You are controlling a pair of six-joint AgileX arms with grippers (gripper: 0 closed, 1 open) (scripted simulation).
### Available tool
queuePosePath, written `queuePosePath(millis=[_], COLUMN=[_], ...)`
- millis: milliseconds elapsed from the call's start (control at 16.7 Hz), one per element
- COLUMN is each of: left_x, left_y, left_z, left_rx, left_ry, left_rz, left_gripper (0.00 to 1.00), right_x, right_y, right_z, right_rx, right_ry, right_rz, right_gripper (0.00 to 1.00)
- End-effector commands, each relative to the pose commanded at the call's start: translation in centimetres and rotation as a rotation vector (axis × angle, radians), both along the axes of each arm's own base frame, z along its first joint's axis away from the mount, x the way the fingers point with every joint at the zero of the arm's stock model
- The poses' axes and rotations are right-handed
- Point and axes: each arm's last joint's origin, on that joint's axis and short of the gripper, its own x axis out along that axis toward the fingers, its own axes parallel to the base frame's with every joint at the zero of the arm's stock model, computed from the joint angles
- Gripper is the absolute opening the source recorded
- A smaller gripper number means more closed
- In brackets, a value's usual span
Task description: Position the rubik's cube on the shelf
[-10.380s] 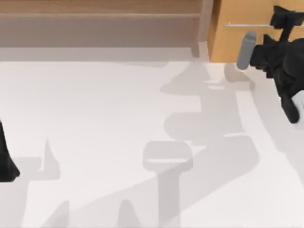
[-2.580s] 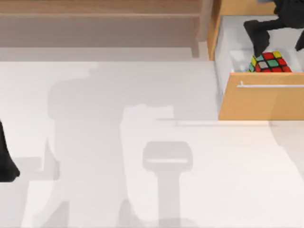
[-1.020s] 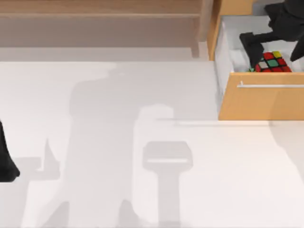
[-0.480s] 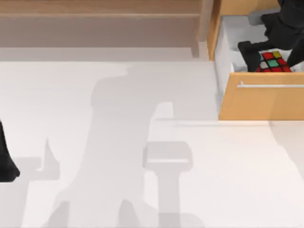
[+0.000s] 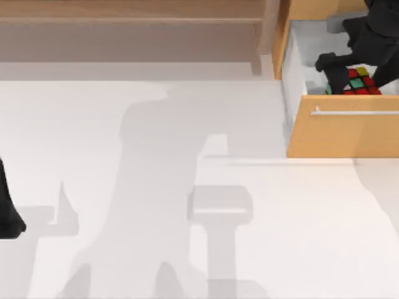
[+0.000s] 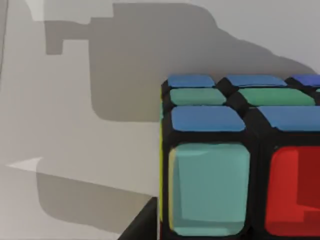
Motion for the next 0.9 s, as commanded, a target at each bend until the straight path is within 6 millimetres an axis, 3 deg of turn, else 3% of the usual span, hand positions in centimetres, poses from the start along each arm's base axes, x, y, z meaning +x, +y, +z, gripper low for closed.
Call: queuePosePath(millis=[180,240,780,900], left_x=[0.0,0.0,0.0,0.0], left_y=[0.0,0.0,0.0,0.0], left_z=[0.0,0.0,0.0,0.0], left_rx=[0.000,0.000,0.000,0.000], left_ry=[0.000,0.000,0.000,0.000], left_rz=[0.000,0.000,0.000,0.000], left_gripper=[1.00,1.00,1.00,1.00], right_x=[0.0,0.0,-0.1,-0.4], right_y=[0.0,0.0,0.2,0.4], right_z=[0.0,0.0,0.2,2.3], right_rx=[0.000,0.000,0.000,0.000], right_ry=[0.000,0.000,-0.002,-0.030], right_rz=[0.000,0.000,0.001,-0.006], right_gripper=[0.02,0.00,0.00,0.00])
